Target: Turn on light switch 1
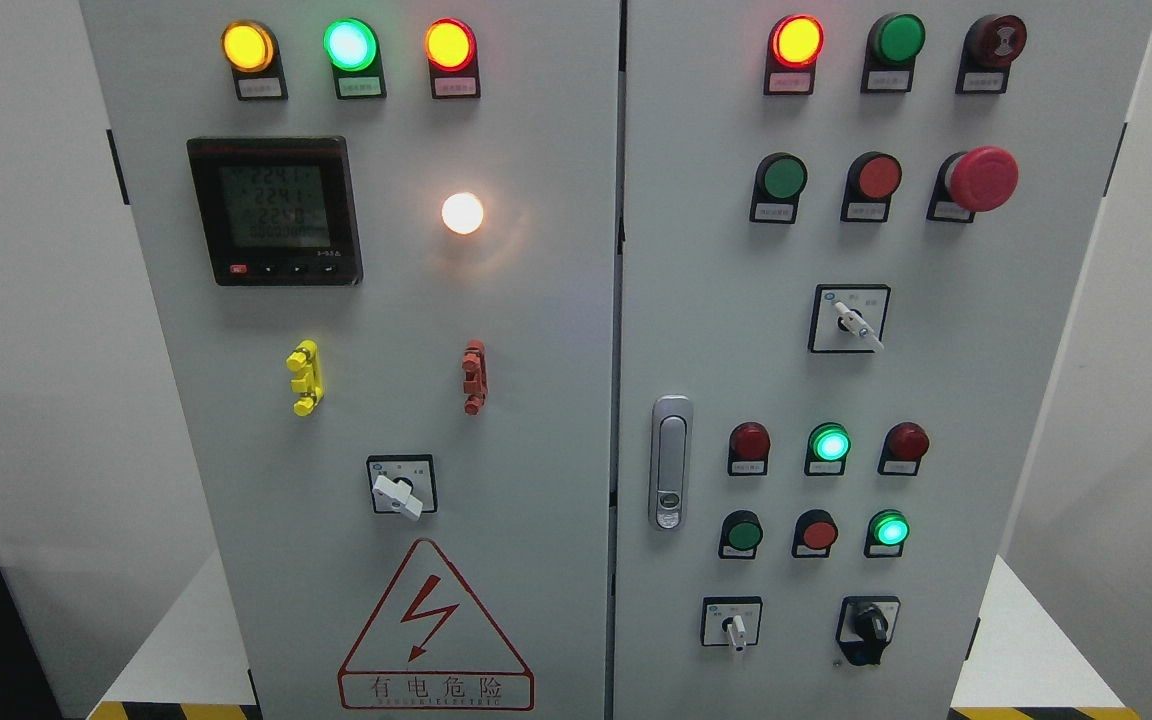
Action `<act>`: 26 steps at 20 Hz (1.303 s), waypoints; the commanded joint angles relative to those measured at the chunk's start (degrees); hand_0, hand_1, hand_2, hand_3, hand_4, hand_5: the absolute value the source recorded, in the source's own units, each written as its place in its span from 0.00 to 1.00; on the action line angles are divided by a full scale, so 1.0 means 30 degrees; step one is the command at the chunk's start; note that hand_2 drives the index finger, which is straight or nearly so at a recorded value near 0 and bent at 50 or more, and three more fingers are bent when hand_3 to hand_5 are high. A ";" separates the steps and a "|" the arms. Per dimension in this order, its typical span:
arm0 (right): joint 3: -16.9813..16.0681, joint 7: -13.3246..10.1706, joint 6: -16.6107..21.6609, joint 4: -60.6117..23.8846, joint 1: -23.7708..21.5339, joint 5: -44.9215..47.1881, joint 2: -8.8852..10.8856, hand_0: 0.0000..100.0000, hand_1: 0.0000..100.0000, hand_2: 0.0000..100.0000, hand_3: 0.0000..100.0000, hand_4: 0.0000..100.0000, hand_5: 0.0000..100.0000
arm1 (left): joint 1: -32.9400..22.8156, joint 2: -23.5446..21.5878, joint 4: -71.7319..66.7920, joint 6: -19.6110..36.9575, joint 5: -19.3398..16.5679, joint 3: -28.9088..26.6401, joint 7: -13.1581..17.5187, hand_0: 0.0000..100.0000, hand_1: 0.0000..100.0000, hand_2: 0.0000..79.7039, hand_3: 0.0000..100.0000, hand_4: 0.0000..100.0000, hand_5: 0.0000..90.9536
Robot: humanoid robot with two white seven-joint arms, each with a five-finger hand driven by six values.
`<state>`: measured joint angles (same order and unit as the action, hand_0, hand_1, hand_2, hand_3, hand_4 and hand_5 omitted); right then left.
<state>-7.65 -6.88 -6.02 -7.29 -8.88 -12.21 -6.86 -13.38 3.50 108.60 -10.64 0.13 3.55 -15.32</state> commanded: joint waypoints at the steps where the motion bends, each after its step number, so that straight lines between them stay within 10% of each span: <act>1: 0.0000 0.0007 0.0016 0.0000 0.0000 0.0028 0.0000 0.05 0.00 0.00 0.00 0.00 0.00 | -0.3328 -0.1925 -0.5631 0.0032 0.2208 -0.2268 0.0125 0.23 0.37 0.79 0.99 1.00 0.89; 6: 0.0000 -0.0023 0.0016 0.0000 0.0000 -0.0001 0.0000 0.05 0.00 0.00 0.00 0.00 0.00 | -0.3684 -0.2162 -1.3392 0.0876 0.3647 -0.2094 0.0212 0.23 0.39 0.71 0.94 0.96 0.78; 13: 0.0000 0.0006 0.0016 0.0000 0.0000 -0.0001 0.0000 0.05 0.00 0.00 0.00 0.00 0.00 | -0.0701 -0.2045 -2.4995 0.3342 0.3210 -0.1422 0.3928 0.24 0.39 0.57 0.82 0.85 0.58; 18: 0.0000 0.0007 0.0016 0.0000 0.0000 -0.0001 0.0000 0.05 0.00 0.00 0.00 0.00 0.00 | 0.1762 -0.2075 -3.1503 0.3985 0.1982 0.0597 0.5485 0.24 0.28 0.21 0.34 0.41 0.00; 26: 0.0000 0.0007 0.0016 0.0000 0.0000 -0.0001 0.0000 0.05 0.00 0.00 0.00 0.00 0.00 | 0.2411 -0.1665 -3.3562 0.3958 0.1628 0.1686 0.5603 0.13 0.08 0.00 0.00 0.00 0.00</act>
<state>-7.65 -6.89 -6.02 -7.29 -8.88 -12.20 -6.86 -8.31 -1.65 31.58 1.63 5.85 4.50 1.49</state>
